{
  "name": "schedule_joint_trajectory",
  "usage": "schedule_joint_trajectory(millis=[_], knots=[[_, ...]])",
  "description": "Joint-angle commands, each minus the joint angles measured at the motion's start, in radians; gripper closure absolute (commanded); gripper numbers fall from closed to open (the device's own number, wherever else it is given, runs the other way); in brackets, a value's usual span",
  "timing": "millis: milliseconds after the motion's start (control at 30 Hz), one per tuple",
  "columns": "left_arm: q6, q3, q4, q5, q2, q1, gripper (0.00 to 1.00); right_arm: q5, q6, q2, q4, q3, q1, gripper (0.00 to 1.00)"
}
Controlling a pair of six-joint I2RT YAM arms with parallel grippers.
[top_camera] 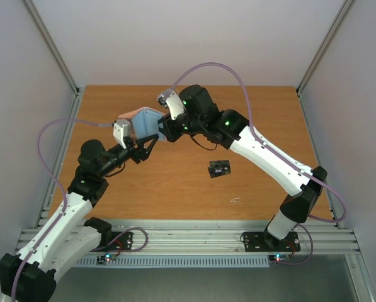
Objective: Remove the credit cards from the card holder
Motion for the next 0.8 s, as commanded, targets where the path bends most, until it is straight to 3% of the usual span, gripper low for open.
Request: schedule_joint_trajectory(millis=[0,100,233,433,500,767], knots=[[0.026,-0.015,0.038,0.003,-0.011,-0.005,0.47,-0.149,-0.009,-0.012,0.024,0.038,0.013,0.97],[-0.001,-0.016,0.072,-0.006,-0.012,-0.005,0.73,-0.228,-0.013,-0.009,0.026,0.034,0.012,0.94],[-0.023,-0.017,0.085,-0.007,-0.022,-0.005,0.98,-0.308,-0.003,-0.020,0.046,0.031,-0.001,0.87],[-0.117,-0.012,0.132,0.047,-0.040,0.019,1.00,-0.489,0.003,-0.093,0.062,-0.042,-0.124,0.54],[-0.159,-0.008,0.161,0.095,-0.042,0.028,1.00,-0.575,0.007,-0.115,0.067,-0.080,-0.177,0.47],[-0.200,0.007,0.203,0.216,-0.045,0.031,1.00,-0.653,-0.101,-0.158,0.028,-0.132,-0.211,0.46]])
